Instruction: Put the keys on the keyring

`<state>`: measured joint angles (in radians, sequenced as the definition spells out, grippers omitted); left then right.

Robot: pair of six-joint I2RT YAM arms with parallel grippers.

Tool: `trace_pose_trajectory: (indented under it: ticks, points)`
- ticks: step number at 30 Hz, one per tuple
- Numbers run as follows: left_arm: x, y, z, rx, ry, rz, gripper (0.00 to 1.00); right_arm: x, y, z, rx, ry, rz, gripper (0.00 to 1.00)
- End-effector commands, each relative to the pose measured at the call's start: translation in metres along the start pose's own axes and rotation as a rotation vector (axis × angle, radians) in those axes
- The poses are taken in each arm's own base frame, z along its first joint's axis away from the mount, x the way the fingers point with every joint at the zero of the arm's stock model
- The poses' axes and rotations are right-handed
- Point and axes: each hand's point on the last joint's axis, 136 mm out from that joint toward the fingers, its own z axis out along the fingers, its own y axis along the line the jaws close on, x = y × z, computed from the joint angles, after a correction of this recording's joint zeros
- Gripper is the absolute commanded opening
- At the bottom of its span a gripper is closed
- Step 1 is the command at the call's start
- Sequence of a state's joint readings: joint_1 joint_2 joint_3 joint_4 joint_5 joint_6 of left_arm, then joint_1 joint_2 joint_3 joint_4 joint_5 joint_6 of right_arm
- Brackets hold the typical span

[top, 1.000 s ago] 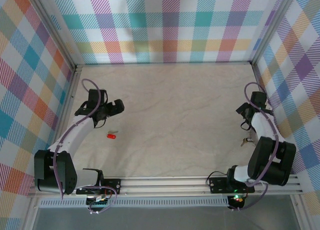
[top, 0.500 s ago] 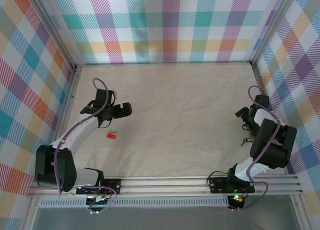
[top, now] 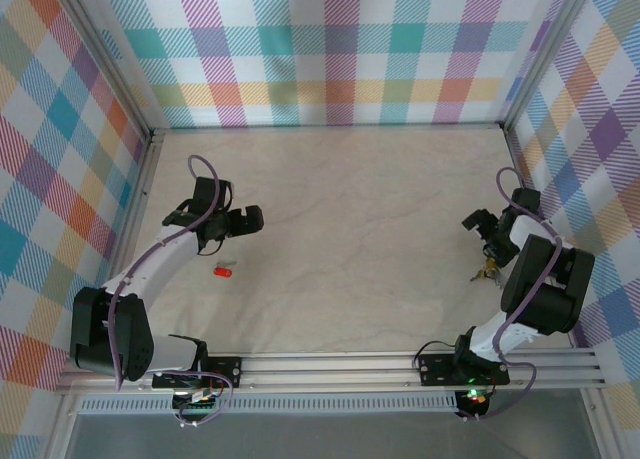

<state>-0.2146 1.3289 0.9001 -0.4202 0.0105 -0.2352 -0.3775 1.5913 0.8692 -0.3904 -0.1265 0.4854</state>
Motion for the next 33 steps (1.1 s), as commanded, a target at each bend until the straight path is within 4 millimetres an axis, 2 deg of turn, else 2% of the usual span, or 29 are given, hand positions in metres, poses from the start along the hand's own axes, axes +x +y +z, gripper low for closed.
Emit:
trace_pose_trajectory:
  ticks: [1, 7, 14, 16, 20, 23, 28, 30, 33]
  points:
    - [-0.005, -0.003, -0.007, -0.008, -0.010, 0.010, 1.00, 0.027, 0.028, -0.001, -0.132, 0.135, -0.004, 1.00]
    - [-0.004, -0.002, -0.006, -0.015, -0.006, 0.011, 1.00, 0.062, 0.073, 0.003, -0.178, 0.228, -0.150, 1.00]
    - [-0.005, -0.001, -0.006, -0.028, 0.001, 0.020, 1.00, 0.118, 0.128, 0.008, -0.229, 0.355, -0.322, 0.98]
    - [-0.006, -0.004, -0.008, -0.017, -0.003, 0.021, 1.00, 0.137, 0.140, 0.008, -0.254, 0.395, -0.363, 0.98]
    - [-0.002, -0.022, -0.008, 0.087, 0.020, 0.041, 1.00, 0.170, 0.150, 0.006, -0.228, 0.427, -0.447, 0.99]
    - [0.001, -0.033, -0.009, 0.128, 0.033, 0.070, 1.00, 0.172, 0.155, -0.009, -0.241, 0.408, -0.463, 0.99]
    - [0.006, -0.045, -0.009, 0.157, 0.052, 0.103, 1.00, 0.154, 0.146, -0.038, -0.192, 0.288, -0.544, 0.98]
    - [0.009, -0.058, -0.010, 0.212, 0.071, 0.120, 1.00, 0.146, 0.136, -0.048, -0.160, 0.231, -0.565, 0.96]
    - [0.014, -0.075, -0.011, 0.283, 0.098, 0.130, 1.00, 0.140, 0.112, -0.051, -0.105, 0.204, -0.537, 0.92]
